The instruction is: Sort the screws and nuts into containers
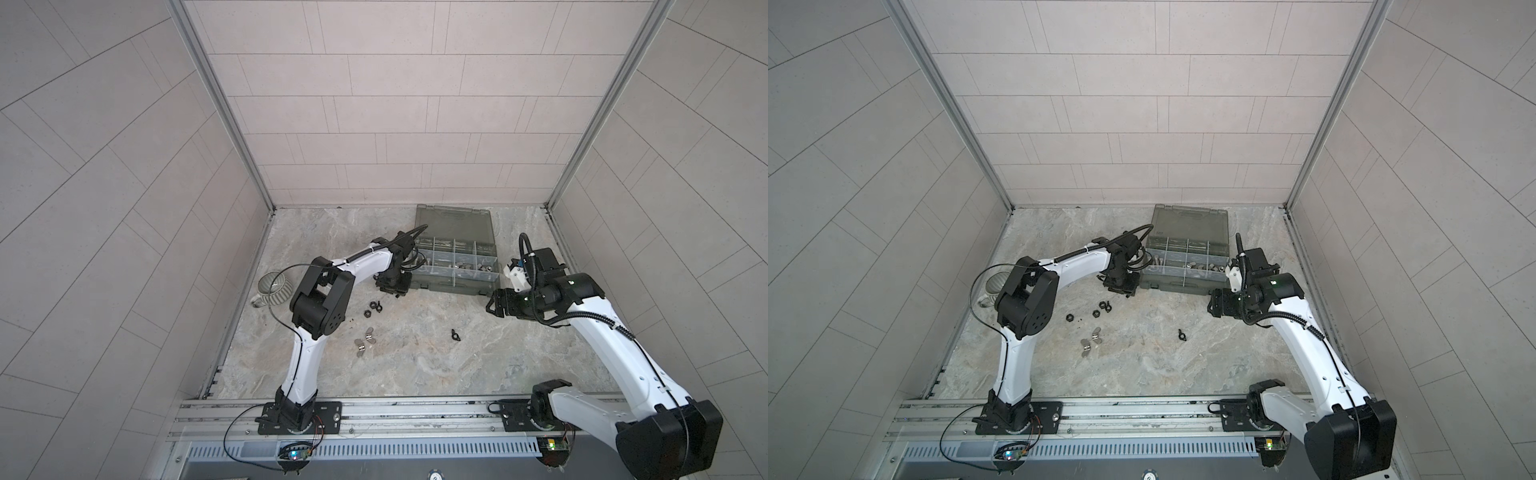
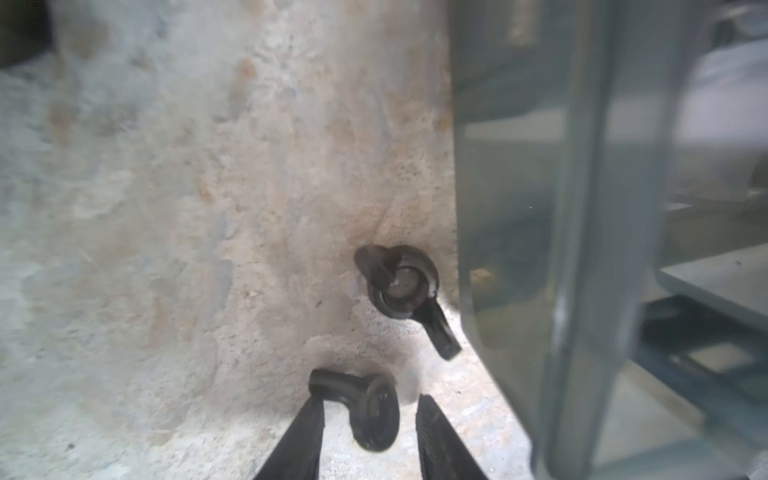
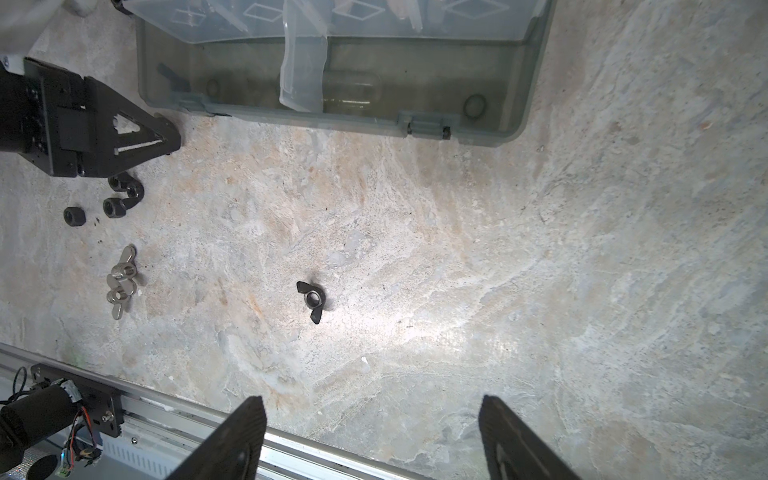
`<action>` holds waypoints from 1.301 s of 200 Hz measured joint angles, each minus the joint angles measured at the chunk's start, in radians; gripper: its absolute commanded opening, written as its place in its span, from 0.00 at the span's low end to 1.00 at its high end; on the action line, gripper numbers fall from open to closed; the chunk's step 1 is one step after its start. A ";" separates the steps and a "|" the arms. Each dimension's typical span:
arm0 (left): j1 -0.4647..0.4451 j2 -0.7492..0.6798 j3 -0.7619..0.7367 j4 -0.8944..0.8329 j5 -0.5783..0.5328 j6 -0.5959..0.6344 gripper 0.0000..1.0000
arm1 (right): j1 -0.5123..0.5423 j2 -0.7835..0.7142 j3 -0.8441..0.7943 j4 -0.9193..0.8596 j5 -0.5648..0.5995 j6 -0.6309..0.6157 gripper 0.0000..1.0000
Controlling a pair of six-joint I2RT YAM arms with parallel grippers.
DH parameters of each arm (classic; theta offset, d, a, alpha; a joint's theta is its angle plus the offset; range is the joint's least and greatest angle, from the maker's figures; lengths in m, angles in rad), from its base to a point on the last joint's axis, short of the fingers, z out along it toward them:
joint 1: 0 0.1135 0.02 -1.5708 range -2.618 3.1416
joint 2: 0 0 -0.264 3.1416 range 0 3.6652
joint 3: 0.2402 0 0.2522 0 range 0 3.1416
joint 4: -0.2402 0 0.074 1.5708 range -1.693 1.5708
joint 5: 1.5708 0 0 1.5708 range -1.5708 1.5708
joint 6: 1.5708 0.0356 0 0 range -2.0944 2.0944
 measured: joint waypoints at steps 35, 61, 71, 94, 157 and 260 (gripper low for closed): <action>0.002 0.010 0.014 -0.001 0.000 -0.001 0.42 | -0.003 0.003 0.000 0.000 -0.001 0.000 0.82; 0.003 0.015 0.022 -0.002 0.000 -0.003 0.38 | -0.005 0.003 0.000 0.000 -0.001 0.000 0.82; 0.003 0.017 0.026 -0.002 0.000 0.000 0.35 | -0.005 0.003 0.000 0.000 -0.001 0.000 0.82; 0.005 0.019 0.027 -0.003 0.000 -0.004 0.28 | -0.005 0.003 0.000 0.000 -0.002 -0.001 0.82; 0.005 0.019 0.049 -0.037 0.002 0.002 0.19 | -0.009 0.003 0.000 0.001 -0.018 -0.003 0.82; 0.005 -0.004 0.084 -0.110 -0.007 0.042 0.28 | -0.009 0.003 -0.033 0.035 -0.079 0.016 0.82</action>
